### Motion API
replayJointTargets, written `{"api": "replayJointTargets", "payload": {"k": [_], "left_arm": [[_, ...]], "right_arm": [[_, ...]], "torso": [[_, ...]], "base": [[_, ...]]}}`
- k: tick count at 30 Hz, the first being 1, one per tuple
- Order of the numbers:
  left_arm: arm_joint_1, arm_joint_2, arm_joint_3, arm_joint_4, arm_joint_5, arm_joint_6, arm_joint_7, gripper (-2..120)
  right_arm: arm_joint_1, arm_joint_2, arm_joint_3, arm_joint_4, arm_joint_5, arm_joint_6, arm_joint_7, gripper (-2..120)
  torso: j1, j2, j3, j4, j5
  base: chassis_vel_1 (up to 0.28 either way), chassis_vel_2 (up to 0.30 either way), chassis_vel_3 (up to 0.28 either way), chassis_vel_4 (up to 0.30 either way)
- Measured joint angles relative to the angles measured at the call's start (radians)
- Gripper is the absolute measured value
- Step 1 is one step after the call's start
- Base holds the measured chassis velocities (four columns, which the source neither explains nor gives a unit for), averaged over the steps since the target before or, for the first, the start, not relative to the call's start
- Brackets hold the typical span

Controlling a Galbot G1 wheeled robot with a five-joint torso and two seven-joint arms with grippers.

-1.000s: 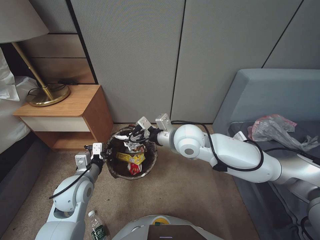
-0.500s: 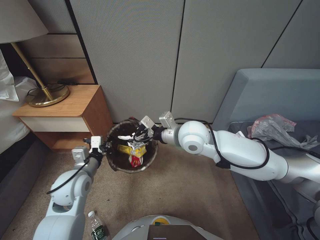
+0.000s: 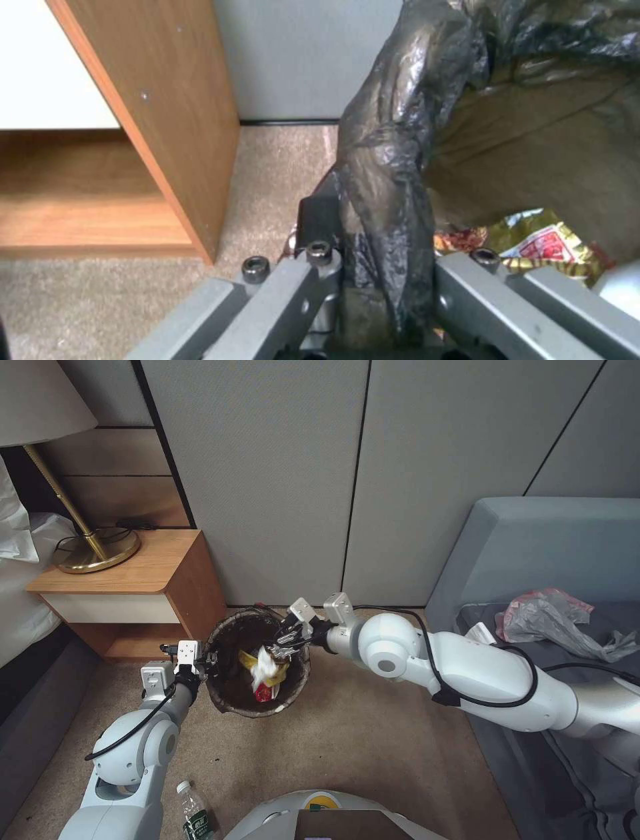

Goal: Pick up the trash bin, then pick up the garbage from the floor and place it into the trash bin.

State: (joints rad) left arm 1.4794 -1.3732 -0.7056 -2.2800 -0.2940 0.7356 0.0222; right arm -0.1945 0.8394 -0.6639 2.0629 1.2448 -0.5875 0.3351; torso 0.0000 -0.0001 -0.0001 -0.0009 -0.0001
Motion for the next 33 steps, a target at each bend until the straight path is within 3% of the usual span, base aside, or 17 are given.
{"api": "replayJointTargets", "payload": {"k": [25,28,32,33], "left_arm": [[-0.06,0.016,-0.001,0.084,-0.011,0.0,0.012,0],[-0.062,0.018,-0.002,0.087,-0.019,0.0,0.011,0],[-0.064,0.018,-0.005,0.089,-0.033,0.0,0.008,0],[-0.061,0.017,-0.003,0.088,-0.035,0.0,0.005,0]], "right_arm": [[-0.025,0.053,0.008,-0.067,-0.023,0.036,-0.024,100],[-0.037,0.055,0.038,-0.056,-0.02,0.05,-0.016,100],[-0.097,0.041,0.151,-0.017,-0.071,0.079,0.001,100],[-0.147,0.009,0.209,0.001,-0.16,0.18,0.004,100]], "torso": [[0.0,0.0,0.0,0.0006,0.0],[0.0,0.0,0.0,0.0006,-0.0001],[0.0,0.0,0.0,0.0004,0.0],[0.0,0.0,0.0,0.0004,0.0002]], "base": [[0.0,0.0,0.0,0.0],[0.0,0.0,0.0,0.0],[0.0,0.0,0.0,0.0],[0.0,0.0,0.0,0.0]]}}
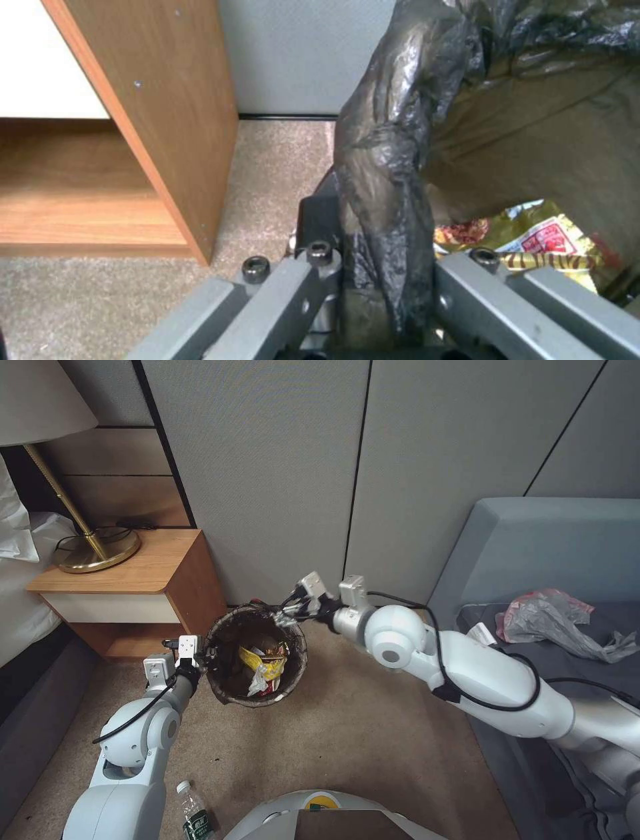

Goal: Pick up the trash bin, then pick up the garbage from the floor and place it into the trash bin.

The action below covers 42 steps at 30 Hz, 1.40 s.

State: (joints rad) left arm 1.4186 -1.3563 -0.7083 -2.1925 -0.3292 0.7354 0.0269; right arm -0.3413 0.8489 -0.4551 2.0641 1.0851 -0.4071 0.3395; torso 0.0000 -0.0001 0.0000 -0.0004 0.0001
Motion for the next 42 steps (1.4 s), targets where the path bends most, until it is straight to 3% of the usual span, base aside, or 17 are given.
{"api": "replayJointTargets", "payload": {"k": [1,3,4,7,8,10,12,15,17,19,20,22,24,26,29,42], "left_arm": [[0.0,0.0,0.0,0.0,0.0,0.0,0.0,0],[0.004,0.001,0.006,-0.021,-0.004,0.0,-0.008,0],[0.004,0.001,0.006,-0.021,-0.004,0.0,-0.008,0],[0.014,0.008,0.006,-0.043,-0.016,0.0,-0.018,0],[0.014,0.008,0.006,-0.043,-0.016,0.0,-0.018,0],[0.007,0.018,0.006,-0.041,-0.025,0.0,-0.028,0],[0.002,0.022,0.006,-0.038,-0.025,0.0,-0.032,0],[-0.001,0.021,0.001,-0.038,-0.049,0.0,-0.042,0],[-0.002,0.024,0.001,-0.035,-0.051,0.0,-0.044,0],[0.001,0.03,0.01,-0.029,-0.041,0.0,-0.049,0],[0.001,0.03,0.01,-0.029,-0.041,0.0,-0.049,0],[0.013,0.022,0.017,-0.032,-0.037,0.0,-0.054,0],[0.018,0.021,0.019,-0.034,-0.036,0.0,-0.056,0],[0.033,0.023,0.023,-0.043,-0.037,0.0,-0.057,0],[0.036,0.023,0.023,-0.043,-0.035,0.0,-0.06,0],[0.066,-0.001,0.036,-0.063,-0.032,-0.009,-0.055,0]], "right_arm": [[0.0,0.0,0.0,0.0,0.0,0.0,0.0,100],[-0.103,-0.042,0.109,0.017,-0.105,0.104,0.011,100],[-0.103,-0.042,0.109,0.017,-0.105,0.104,0.011,100],[-0.241,-0.043,0.287,0.032,-0.202,0.124,0.017,100],[-0.241,-0.043,0.287,0.032,-0.202,0.124,0.017,100],[-0.366,-0.036,0.444,0.037,-0.257,0.143,0.013,100],[-0.418,-0.031,0.488,0.03,-0.292,0.162,0.011,100],[-0.657,0.038,0.71,-0.04,-0.55,0.262,-0.044,100],[-0.685,0.051,0.737,-0.055,-0.58,0.276,-0.044,100],[-0.803,0.124,0.839,-0.108,-0.708,0.342,-0.049,100],[-0.803,0.124,0.839,-0.108,-0.708,0.342,-0.049,100],[-0.903,0.207,0.913,-0.135,-0.805,0.383,-0.053,100],[-0.93,0.237,0.931,-0.143,-0.829,0.4,-0.056,100],[-1.0,0.335,0.979,-0.151,-0.892,0.453,-0.064,100],[-1.044,0.397,1.003,-0.14,-0.918,0.473,-0.069,100],[-1.085,0.442,1.006,-0.097,-0.977,0.501,-0.081,100]], "torso": [[0.0,0.0,0.0,0.0,0.0],[0.0,0.0,0.0,-0.0002,0.0001],[0.0,0.0,0.0,-0.0002,0.0001],[0.0,0.0,0.0,0.0002,0.0004],[0.0,0.0,0.0,0.0002,0.0004],[0.0,0.0,0.0,0.0002,-0.0003],[0.0,0.0,0.0,0.0,-0.0003],[0.0,0.0,0.0,-0.0007,0.0002],[0.0,0.0,0.0,-0.0006,0.0002],[0.0,0.0,0.0,0.0001,0.0004],[0.0,0.0,0.0,0.0001,0.0004],[0.0,0.0,0.0,0.0,-0.0003],[0.0,0.0,0.0,-0.0002,-0.0003],[0.0,0.0,0.0,-0.0004,0.0002],[0.0,0.0,0.0,-0.0002,0.0],[0.0,0.0,0.0,-0.0001,-0.0001]], "base": [[0.0,0.0,0.0,0.0],[0.0,0.0,0.0,0.0],[0.0,0.0,0.0,0.0],[0.0,0.0,0.0,0.0],[0.0,0.0,0.0,0.0],[0.0,0.0,0.0,0.0],[0.0,0.0,0.0,0.0],[0.0,0.0,0.0,0.0],[0.0,0.0,0.0,0.0],[0.0,0.0,0.0,0.0],[0.0,0.0,0.0,0.0],[0.0,0.0,0.0,0.0],[0.0,0.0,0.0,0.0],[0.0,0.0,0.0,0.0],[0.0,0.0,0.0,0.0],[0.0,0.0,0.0,0.0]]}}
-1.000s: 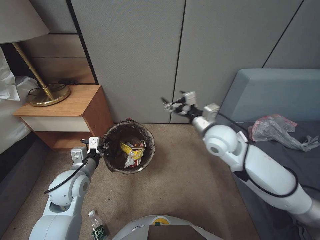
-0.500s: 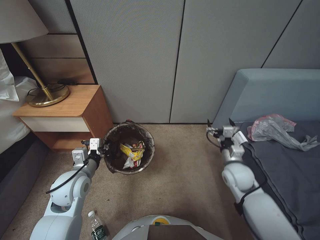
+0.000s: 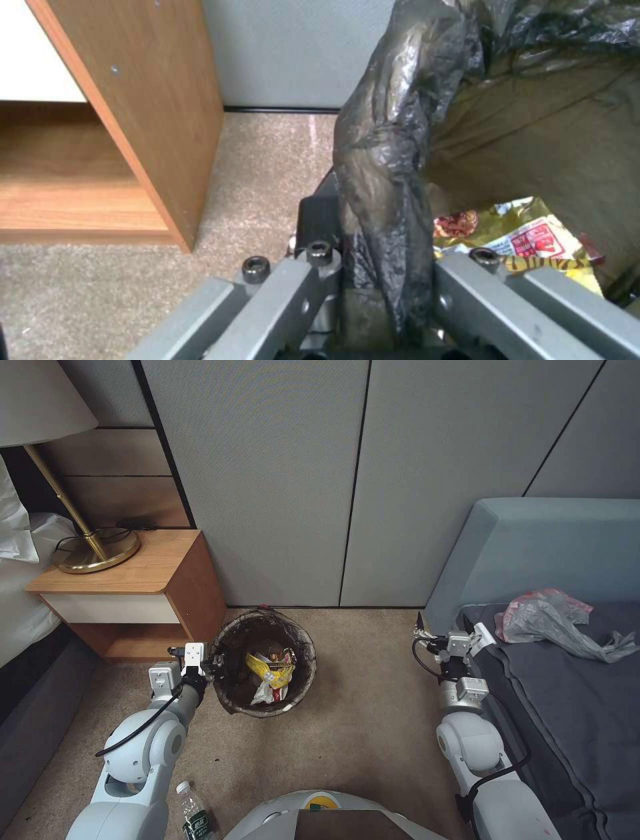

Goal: Pick up the trash bin, then pick up the garbage from the floor and place it into the trash bin.

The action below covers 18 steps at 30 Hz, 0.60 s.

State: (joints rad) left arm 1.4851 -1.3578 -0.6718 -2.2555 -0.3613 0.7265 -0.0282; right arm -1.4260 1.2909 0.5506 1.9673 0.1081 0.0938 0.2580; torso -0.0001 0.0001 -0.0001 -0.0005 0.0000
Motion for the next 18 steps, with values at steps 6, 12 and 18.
{"api": "replayJointTargets", "payload": {"k": [6,12,18], "left_arm": [[0.0,-0.004,-0.005,0.005,0.006,-0.007,0.005,0],[-0.006,-0.007,-0.003,0.012,0.007,-0.008,0.01,0],[-0.023,0.006,-0.019,0.013,-0.018,-0.004,0.01,0]], "right_arm": [[0.006,-0.004,-0.015,0.0,0.0,-0.004,0.0,100],[0.005,-0.008,-0.027,0.003,0.0,-0.01,0.0,100],[0.005,-0.015,-0.041,-0.003,-0.003,-0.014,0.002,100]], "torso": [[0.0,0.0,0.0,0.0001,0.0],[0.0,0.0,0.0,0.0001,-0.0001],[0.0,0.0,0.0,0.0,0.0]], "base": [[0.0,0.0,0.0,0.0],[0.0,0.0,0.0,0.0],[0.0,0.0,0.0,0.0]]}}
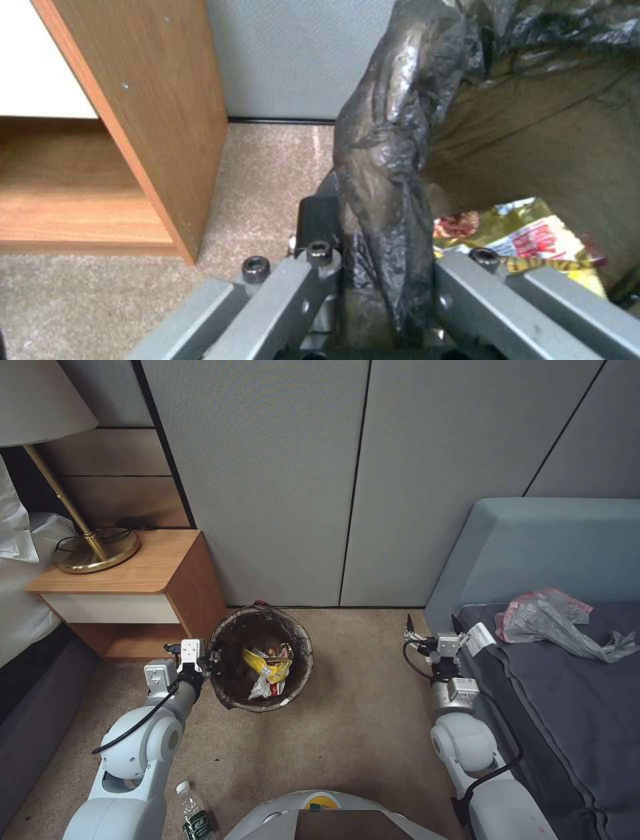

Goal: Pick up the trash bin, then pick up the garbage from the floor and place it into the trash bin.

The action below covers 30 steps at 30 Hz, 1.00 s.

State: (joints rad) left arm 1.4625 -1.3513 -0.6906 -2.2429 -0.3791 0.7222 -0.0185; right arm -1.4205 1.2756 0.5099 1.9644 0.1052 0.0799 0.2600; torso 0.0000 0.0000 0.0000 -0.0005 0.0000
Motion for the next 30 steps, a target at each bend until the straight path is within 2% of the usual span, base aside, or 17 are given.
{"api": "replayJointTargets", "payload": {"k": [6,16,30], "left_arm": [[-0.005,0.009,-0.011,0.006,0.003,-0.004,-0.003,0],[0.01,-0.026,0.0,0.015,0.003,-0.006,-0.002,0],[0.015,-0.035,-0.006,0.01,-0.032,0.005,-0.005,0]], "right_arm": [[-0.008,0.012,0.002,-0.033,-0.006,0.013,0.001,100],[-0.003,0.03,-0.007,-0.062,-0.033,0.035,-0.004,100],[0.02,0.015,-0.031,-0.081,-0.024,0.022,0.003,100]], "torso": [[0.0,0.0,0.0,0.0,0.0],[0.0,0.0,0.0,0.0,0.0],[0.0,0.0,0.0,0.0,0.0]], "base": [[0.0,0.0,0.0,0.0],[0.0,0.0,0.0,0.0],[0.003,0.003,0.004,0.002]]}}
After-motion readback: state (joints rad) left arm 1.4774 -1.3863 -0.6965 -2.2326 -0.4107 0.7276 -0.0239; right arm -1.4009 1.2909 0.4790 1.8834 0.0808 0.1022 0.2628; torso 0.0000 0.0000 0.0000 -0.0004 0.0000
